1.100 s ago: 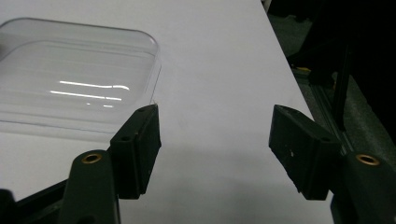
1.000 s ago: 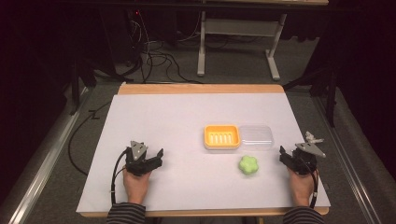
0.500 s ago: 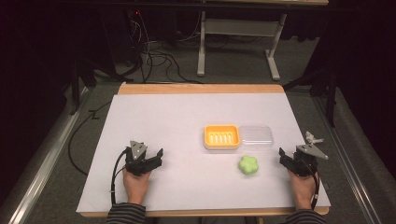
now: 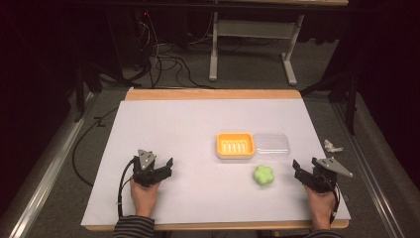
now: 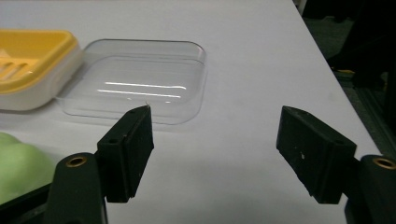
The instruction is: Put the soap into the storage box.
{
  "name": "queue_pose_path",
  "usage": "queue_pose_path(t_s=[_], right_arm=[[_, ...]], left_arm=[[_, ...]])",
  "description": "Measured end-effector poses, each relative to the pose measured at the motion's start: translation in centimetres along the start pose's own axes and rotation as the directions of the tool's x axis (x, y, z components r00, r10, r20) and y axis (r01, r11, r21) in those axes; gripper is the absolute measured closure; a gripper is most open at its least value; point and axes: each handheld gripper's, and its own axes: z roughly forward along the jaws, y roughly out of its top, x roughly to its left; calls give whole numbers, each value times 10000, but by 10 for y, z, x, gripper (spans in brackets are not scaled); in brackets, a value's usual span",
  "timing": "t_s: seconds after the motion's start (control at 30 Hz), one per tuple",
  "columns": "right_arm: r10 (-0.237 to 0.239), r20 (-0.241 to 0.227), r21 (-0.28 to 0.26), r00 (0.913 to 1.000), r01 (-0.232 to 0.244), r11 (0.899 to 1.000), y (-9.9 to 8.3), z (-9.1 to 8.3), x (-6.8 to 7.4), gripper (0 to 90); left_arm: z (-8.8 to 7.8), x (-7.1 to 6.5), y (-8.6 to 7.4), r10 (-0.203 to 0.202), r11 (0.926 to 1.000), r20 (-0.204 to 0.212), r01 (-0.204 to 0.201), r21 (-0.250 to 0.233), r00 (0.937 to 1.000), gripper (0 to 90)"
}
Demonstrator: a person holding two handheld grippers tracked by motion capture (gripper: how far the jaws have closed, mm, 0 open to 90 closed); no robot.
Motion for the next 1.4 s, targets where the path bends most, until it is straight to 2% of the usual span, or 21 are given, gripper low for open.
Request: queue_pose_path(t_s=[0.07, 0.2, 0.37, 0.47, 0.57, 0.6, 0.63, 0.87, 0.93, 1.03, 1.27, 1.33, 1.4], right_arm=[[132, -389, -201, 9992, -140, 9997, -1, -4, 2, 283], [285, -748, -249, 9968, -304, 9992, -2, -9, 4, 272], [357, -828, -332, 9959, -386, 9987, -4, -16, 9, 236], [145, -846, -247, 9963, -167, 9996, -3, -21, 16, 220], [152, -1269, -230, 9918, -182, 9996, -2, -25, 22, 191], [152, -1269, -230, 9918, -182, 9996, -2, -25, 22, 191], [82, -1454, -161, 9893, -106, 9998, -2, -27, 25, 177], [-196, -1766, 63, 9841, 210, 9998, 0, -32, 36, 167], [-500, -1918, 153, 9802, 540, 9984, 1, -33, 40, 164], [-655, -2094, 347, 9756, 743, 9966, 2, -33, 47, 163], [-992, -2387, 859, 9660, 1227, 9887, 2, -29, 58, 186], [-1011, -2438, 889, 9645, 1260, 9880, 2, -29, 59, 189], [-1230, -2476, 914, 9610, 1495, 9845, 2, -28, 62, 194]], left_arm=[[0, 0, 0, 0, 10000, 0, 0, -9, 10000, 200], [0, 0, 0, -15, 10000, 14, 15, 1, 10000, 200], [0, 0, 0, 60, 10000, 46, -61, 8, 10000, 200], [0, -1, -1, 97, 10000, 48, -97, -9, 9999, 200], [0, -1, -1, 67, 10000, 50, -67, -8, 10000, 200], [0, -1, -1, 67, 10000, 50, -67, -8, 10000, 200], [0, -1, -1, 93, 10000, 46, -93, -5, 9999, 200], [0, -1, -1, 92, 10000, 58, -92, -4, 9999, 200], [0, -1, -1, 89, 10000, 52, -89, 6, 9999, 200], [0, -1, -1, 91, 10000, 45, -91, 3, 9999, 200], [0, -1, -1, 58, 10000, 42, -58, 7, 10000, 201], [0, -1, 0, 38, 10000, 46, -38, 12, 10000, 201], [0, -1, 0, 32, 10000, 51, -32, 17, 10000, 201]])
